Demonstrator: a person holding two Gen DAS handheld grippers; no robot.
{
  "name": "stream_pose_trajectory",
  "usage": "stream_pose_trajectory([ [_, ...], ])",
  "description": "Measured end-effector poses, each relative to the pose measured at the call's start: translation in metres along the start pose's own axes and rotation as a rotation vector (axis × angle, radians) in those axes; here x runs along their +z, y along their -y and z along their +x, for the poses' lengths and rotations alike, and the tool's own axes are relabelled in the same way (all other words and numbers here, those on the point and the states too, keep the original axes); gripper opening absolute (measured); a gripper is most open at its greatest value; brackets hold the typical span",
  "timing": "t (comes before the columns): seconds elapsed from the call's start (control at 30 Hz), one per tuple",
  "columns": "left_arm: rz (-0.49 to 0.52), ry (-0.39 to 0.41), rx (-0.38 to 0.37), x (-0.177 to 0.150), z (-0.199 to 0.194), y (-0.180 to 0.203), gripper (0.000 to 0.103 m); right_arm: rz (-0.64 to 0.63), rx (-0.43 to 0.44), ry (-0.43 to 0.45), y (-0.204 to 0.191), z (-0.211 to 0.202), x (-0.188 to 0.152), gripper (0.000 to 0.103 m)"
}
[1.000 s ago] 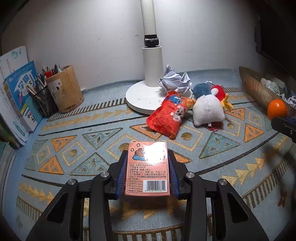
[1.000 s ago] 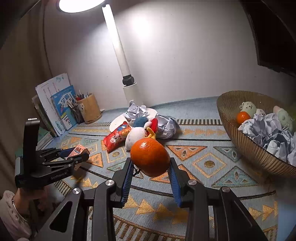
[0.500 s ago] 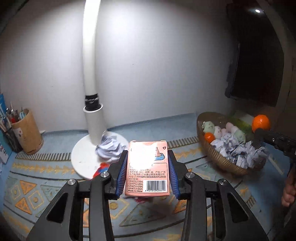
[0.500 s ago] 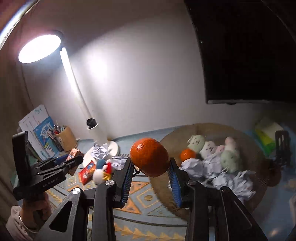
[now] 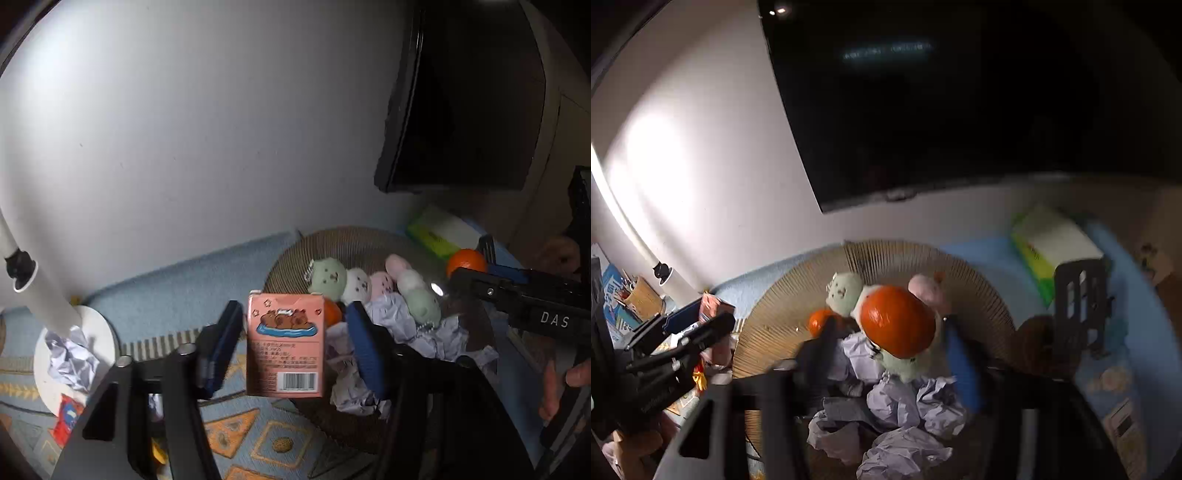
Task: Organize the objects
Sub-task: 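Carry the snack box and orange over the bowl and open both tools, then grasp the red snack bag with the left tool while the right tool grasps the plush duck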
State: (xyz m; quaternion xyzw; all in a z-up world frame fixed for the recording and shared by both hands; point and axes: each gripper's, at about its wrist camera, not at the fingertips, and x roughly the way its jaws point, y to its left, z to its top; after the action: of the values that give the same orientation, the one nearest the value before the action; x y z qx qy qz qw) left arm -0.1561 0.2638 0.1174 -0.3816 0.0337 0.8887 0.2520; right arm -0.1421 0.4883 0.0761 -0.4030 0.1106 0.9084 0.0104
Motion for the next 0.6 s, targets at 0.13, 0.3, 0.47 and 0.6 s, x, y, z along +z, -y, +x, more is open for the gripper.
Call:
stream_pose_trajectory([
  [0.13, 0.045, -0.073, -0.021, -0.015, 0.018, 0.004, 0.103, 0.019, -0.044, -0.075, 0.003, 0.026, -0.008, 0.103],
  [0.3, 0.029, -0.035, 0.009, -0.021, 0.005, -0.013, 0.103, 0.075, 0.005, -0.031, 0.002, 0.019, -0.007, 0.103],
  [0.47, 0.009, 0.012, 0.116, -0.03, -0.035, -0.05, 0.103, 0.057, 0.023, 0.072, -0.034, -0.007, -0.006, 0.103],
  [0.6, -0.04, -0.026, 0.226, -0.059, -0.05, -0.105, 0.103, -0.025, 0.107, 0.083, -0.094, -0.005, -0.018, 0.103],
])
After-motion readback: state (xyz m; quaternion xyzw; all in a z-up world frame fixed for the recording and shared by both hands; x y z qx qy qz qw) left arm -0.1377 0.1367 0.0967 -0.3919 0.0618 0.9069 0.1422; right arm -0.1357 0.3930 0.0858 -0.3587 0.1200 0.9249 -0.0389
